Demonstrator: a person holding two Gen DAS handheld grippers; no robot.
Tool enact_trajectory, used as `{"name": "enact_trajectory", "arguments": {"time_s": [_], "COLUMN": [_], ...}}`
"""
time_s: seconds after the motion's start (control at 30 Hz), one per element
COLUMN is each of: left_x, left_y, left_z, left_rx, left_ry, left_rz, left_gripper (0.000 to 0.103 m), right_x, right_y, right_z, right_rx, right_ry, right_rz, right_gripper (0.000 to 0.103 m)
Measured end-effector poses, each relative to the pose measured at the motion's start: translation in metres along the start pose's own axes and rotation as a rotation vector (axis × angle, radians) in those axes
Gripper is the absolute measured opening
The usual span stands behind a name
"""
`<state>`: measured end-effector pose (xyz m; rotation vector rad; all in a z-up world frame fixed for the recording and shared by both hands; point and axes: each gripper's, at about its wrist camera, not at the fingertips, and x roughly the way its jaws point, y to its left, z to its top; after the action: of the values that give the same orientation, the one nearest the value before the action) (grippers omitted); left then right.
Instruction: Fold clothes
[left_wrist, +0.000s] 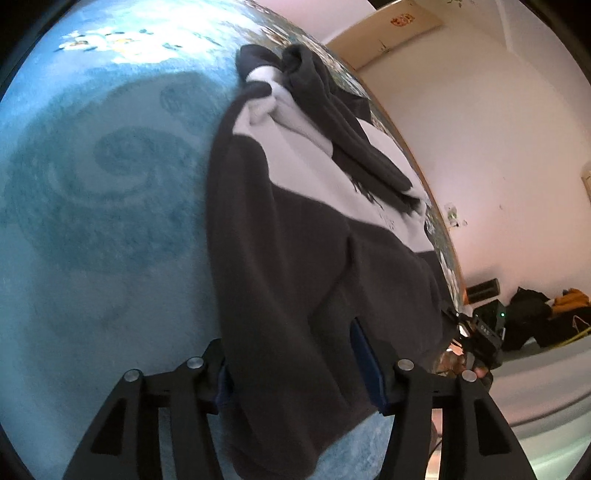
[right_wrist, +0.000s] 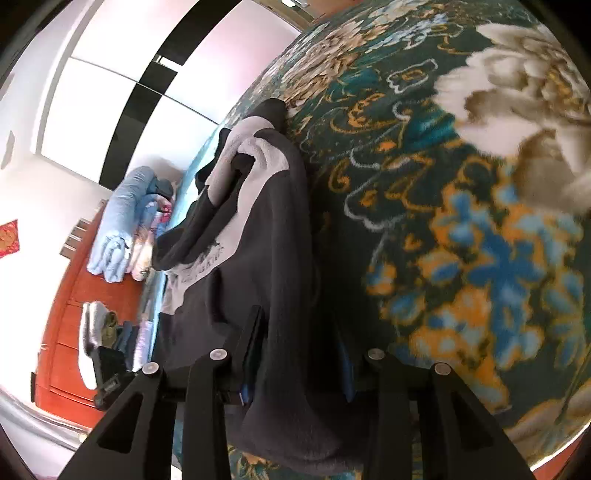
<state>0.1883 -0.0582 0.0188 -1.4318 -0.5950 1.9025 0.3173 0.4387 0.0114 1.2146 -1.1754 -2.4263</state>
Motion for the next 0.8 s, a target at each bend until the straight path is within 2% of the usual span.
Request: {"name": "enact_trajectory", "arguments": {"time_s": [0.13,0.17,0.2,0.23,0.3,0.43,0.57,0.7,0.8], "left_x": [-0.007,-0.008,-0.01,-0.009,-0.01,-0.033,-0.054,-0.081,-0.108], "left_y": [0.004,0.005,0.006,0.005,0.001,-0.003,-0.018,-0.029,-0.037], "left_z": [-0.016,-0.019,-0.021,-0.022,-0.024,-0.019,-0.02,-0.035,-0.024], "left_rx": [-0.018,-0.024,-0.029,-0.033,-0.023,-0.05,-0.009,0.034,0.054], "left_ry": [0.006,0.003,0.001,0.002,-0.001,-0.081,-0.11,-0.095,-0.159], "left_rz": [-0.029,-0.024,-0.014,-0.006,-0.006,-0.117,-0.111,-0.128,-0.162], "left_gripper": [0.046,0.037,0.026,0.02,0.01,0.008,0.007,0.007,0.007], "right_x": [-0.005,-0.006,-0.008,-0.01,-0.014,-0.021,-0.034,-0.051,-0.064], "right_y": [0.007,0.01,0.012,0.015,0.02,0.03,0.044,0.061,0.072], "right_z": [-0.009,-0.01,-0.01,-0.011,-0.012,-0.014,-0.016,-0.033,-0.025], "right_rx": [-0.046,-0.049,-0.052,-0.055,-0.06,-0.072,-0.076,-0.084,-0.085], "right_ry": [0.024,0.021,0.018,0.015,0.01,-0.001,-0.027,-0.032,-0.061], "right_rz": [0.018,0.034,0.05,0.066,0.098,0.162,0.224,0.323,0.378], "right_gripper": [0.037,0.036,0.032,0.021,0.011,0.009,0.008,0.008,0.008]}}
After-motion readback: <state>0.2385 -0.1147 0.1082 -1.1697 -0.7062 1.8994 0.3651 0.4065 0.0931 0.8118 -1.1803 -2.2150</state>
